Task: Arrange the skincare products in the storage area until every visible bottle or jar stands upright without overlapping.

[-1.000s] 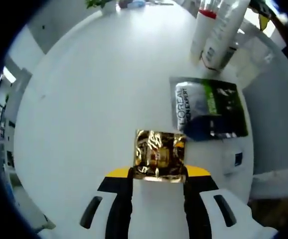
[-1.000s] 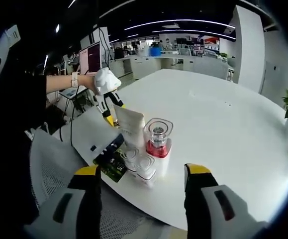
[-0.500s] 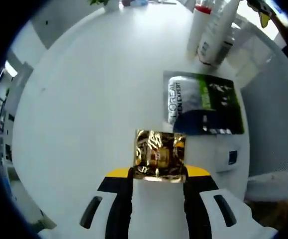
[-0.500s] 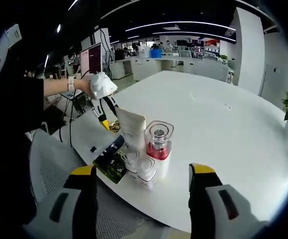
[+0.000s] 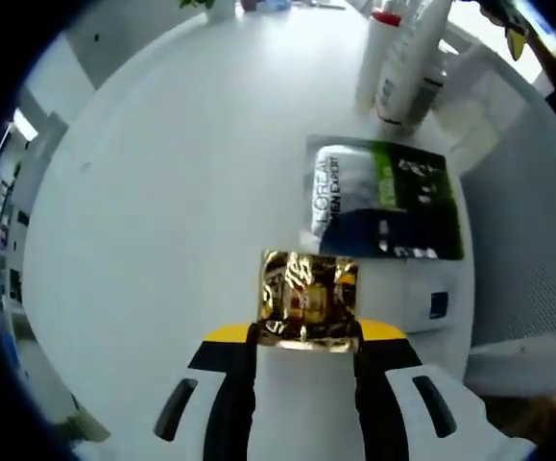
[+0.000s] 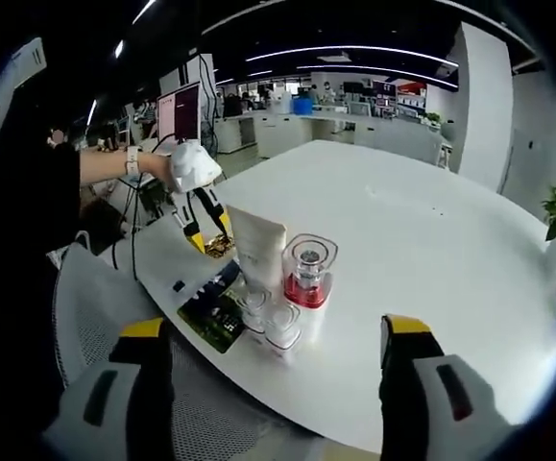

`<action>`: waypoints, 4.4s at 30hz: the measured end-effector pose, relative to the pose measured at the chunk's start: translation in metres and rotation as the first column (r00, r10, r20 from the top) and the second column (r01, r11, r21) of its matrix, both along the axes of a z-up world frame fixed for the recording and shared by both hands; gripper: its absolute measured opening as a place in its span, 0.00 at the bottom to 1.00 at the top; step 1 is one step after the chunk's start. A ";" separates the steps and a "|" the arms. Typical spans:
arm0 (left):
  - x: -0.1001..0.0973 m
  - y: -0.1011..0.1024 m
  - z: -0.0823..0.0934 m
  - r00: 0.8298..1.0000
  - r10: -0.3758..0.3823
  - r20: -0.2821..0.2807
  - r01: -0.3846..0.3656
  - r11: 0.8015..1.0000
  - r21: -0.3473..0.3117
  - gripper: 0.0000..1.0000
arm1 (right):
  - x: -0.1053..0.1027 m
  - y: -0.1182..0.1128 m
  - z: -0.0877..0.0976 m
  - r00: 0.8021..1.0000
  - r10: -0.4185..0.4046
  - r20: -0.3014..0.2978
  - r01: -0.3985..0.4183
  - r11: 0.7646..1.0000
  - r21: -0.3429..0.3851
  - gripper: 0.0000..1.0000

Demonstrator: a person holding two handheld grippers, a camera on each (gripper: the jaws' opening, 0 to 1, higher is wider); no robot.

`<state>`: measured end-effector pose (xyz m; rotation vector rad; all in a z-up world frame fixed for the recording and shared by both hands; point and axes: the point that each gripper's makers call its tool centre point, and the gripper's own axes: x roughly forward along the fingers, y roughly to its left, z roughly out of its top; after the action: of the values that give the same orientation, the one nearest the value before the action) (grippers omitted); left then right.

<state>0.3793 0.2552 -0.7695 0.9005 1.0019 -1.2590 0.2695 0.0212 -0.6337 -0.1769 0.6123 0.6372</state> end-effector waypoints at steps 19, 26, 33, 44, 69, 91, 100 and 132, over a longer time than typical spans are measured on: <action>-0.015 0.003 -0.006 1.000 0.009 -0.005 -0.009 1.000 0.025 0.37 | -0.001 0.000 0.006 0.999 -0.014 0.043 0.014 1.000 0.010 1.00; -0.021 0.002 -0.011 1.000 0.022 -0.019 -0.022 0.999 0.024 0.37 | -0.004 -0.003 0.005 0.999 -0.025 0.045 0.024 1.000 0.015 1.00; -0.023 0.004 -0.014 0.999 0.032 -0.016 -0.031 0.999 0.038 0.37 | -0.008 -0.004 0.002 0.999 -0.030 0.040 0.029 0.999 0.017 1.00; -0.025 0.002 -0.016 1.000 0.023 -0.016 -0.022 0.999 0.048 0.37 | -0.009 -0.007 0.001 0.999 -0.035 0.035 0.034 0.999 0.015 1.00; -0.031 -0.001 -0.017 1.000 0.025 0.000 -0.025 0.996 0.082 0.37 | -0.013 -0.006 -0.006 1.000 -0.025 0.016 0.025 1.000 0.006 1.00; -0.027 -0.001 -0.016 0.999 0.043 -0.008 -0.043 0.999 0.030 0.38 | -0.009 -0.001 -0.002 1.000 0.001 0.021 -0.001 1.000 -0.009 1.00; -0.030 0.000 -0.016 0.999 0.037 -0.023 -0.036 0.999 0.031 0.38 | -0.011 0.000 -0.004 1.000 0.004 0.015 -0.004 1.000 -0.009 1.00; -0.028 -0.001 0.009 0.993 0.114 0.032 -0.112 0.993 -0.046 0.46 | -0.013 0.002 -0.007 1.000 0.016 0.003 -0.016 1.000 -0.006 1.00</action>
<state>0.3510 0.2541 -0.7607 0.8181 0.9807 -1.1620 0.2562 0.0234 -0.6411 -0.1880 0.6102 0.6502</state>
